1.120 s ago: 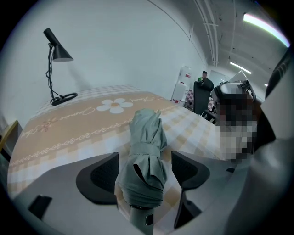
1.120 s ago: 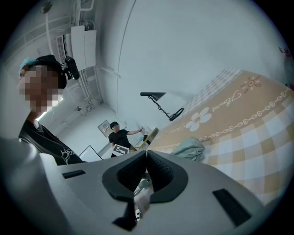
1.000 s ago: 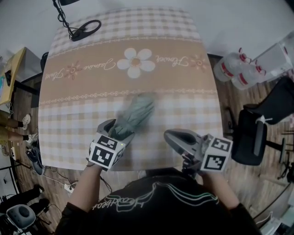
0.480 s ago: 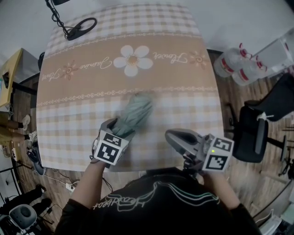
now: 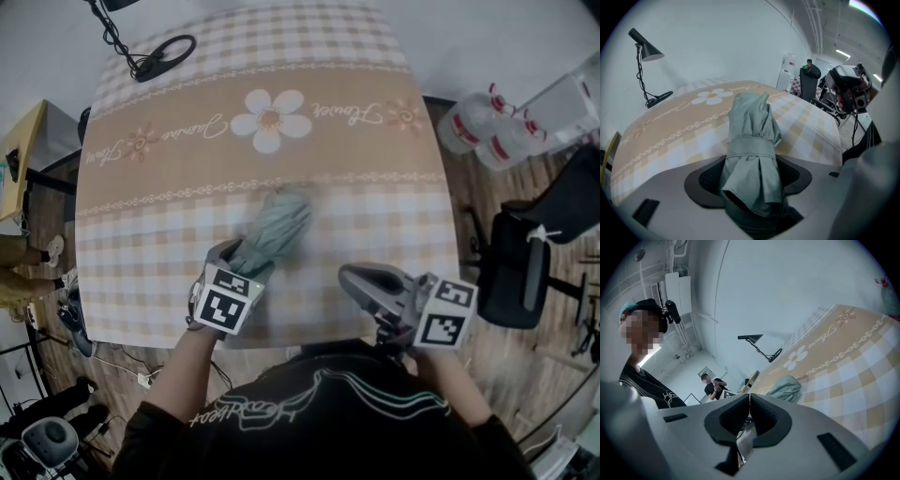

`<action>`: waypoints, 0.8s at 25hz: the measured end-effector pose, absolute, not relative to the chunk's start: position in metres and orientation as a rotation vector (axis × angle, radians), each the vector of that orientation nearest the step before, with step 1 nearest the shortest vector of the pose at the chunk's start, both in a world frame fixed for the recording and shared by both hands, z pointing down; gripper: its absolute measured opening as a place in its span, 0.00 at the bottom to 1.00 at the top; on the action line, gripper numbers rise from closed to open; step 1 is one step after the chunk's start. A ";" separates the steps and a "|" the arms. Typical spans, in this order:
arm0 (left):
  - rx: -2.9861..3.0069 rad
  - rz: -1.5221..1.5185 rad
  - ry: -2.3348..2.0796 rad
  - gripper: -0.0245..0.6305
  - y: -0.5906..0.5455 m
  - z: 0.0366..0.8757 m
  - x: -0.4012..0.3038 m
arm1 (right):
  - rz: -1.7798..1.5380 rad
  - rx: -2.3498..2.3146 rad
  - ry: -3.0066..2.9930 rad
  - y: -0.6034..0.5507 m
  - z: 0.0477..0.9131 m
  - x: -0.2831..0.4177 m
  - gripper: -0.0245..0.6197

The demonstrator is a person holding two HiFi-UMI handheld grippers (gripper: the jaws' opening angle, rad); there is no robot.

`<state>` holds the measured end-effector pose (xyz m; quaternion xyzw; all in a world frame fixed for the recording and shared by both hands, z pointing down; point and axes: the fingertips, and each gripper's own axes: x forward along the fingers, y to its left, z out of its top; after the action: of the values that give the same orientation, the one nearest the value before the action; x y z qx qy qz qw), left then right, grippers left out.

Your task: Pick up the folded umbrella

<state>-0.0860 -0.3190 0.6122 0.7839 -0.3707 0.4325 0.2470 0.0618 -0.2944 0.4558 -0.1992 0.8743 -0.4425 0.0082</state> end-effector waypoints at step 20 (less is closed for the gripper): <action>2.040 1.008 -1.067 0.43 -0.306 0.605 -0.090 | -1.381 -0.653 2.784 -0.280 0.458 0.057 0.05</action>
<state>-0.0902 -0.3059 0.6047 0.7720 -0.4038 0.3813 0.3091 0.0571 -0.2800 0.4582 -0.2056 0.8766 -0.4347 -0.0169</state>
